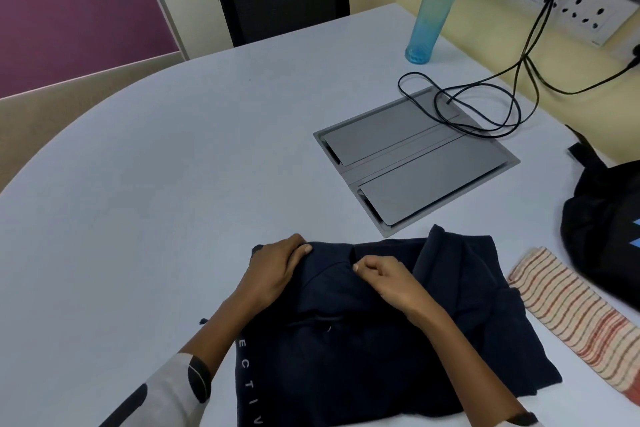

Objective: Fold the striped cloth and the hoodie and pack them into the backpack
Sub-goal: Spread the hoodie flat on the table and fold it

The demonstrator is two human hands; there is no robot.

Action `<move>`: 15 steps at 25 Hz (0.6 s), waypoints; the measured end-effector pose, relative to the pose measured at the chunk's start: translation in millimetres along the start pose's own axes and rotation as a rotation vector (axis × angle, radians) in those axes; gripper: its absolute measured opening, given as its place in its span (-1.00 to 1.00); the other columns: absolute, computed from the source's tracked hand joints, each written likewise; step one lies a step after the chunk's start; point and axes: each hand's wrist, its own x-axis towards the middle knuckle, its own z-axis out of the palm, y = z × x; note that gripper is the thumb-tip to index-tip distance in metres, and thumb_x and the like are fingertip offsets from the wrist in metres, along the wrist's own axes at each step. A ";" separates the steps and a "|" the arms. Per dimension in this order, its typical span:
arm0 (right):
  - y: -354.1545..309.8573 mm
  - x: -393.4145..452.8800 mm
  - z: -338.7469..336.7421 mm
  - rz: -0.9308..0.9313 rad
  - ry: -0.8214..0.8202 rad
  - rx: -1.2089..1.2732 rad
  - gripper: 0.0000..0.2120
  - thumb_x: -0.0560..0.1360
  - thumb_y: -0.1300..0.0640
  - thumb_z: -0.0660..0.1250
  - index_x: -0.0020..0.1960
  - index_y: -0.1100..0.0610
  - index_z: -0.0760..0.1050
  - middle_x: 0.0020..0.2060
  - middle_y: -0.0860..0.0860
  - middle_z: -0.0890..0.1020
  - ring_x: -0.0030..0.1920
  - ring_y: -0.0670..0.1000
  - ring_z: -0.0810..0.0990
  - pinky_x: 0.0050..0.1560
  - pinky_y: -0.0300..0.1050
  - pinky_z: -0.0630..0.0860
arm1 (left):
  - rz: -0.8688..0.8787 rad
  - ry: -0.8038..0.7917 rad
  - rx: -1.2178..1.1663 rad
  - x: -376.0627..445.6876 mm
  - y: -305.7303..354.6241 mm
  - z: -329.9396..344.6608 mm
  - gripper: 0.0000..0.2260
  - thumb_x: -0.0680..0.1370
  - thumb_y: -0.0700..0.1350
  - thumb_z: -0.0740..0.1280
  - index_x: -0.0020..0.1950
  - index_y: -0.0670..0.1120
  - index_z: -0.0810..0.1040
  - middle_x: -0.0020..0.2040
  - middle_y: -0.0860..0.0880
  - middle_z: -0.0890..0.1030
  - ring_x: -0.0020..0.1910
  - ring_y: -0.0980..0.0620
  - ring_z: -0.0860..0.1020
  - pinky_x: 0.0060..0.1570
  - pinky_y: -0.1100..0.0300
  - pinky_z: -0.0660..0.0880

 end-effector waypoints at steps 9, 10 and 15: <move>6.3 17.9 -6.0 -0.178 0.161 -0.313 -0.69 0.40 -0.15 0.43 -0.24 0.10 0.54 -0.25 -0.08 0.54 -0.24 -0.15 0.48 -0.16 -0.27 0.41 | -0.008 -0.252 -0.069 32.9 -24.1 -10.2 -0.69 0.61 0.12 0.11 -0.15 -0.01 0.52 -0.24 0.01 0.59 -0.25 0.07 0.51 -0.17 0.23 0.40; 1.1 22.7 -3.3 -0.226 0.182 -0.279 -0.75 0.38 -0.12 0.46 -0.11 0.03 0.55 -0.11 -0.10 0.54 -0.11 -0.17 0.51 -0.03 -0.26 0.45 | 0.003 -0.282 -0.106 34.4 -25.1 -10.7 -0.70 0.61 0.12 0.12 -0.11 0.02 0.55 -0.20 0.04 0.61 -0.19 0.08 0.54 -0.12 0.22 0.43; -21.4 44.9 17.0 -0.229 -0.060 -0.165 -0.51 0.36 -0.05 0.50 0.27 -0.05 0.51 0.15 -0.17 0.59 0.13 -0.23 0.52 0.21 -0.30 0.41 | 0.013 -0.333 -0.129 34.0 -30.5 -16.2 -0.68 0.55 0.21 0.14 -0.13 0.09 0.60 -0.17 0.09 0.63 -0.16 0.14 0.56 -0.09 0.23 0.46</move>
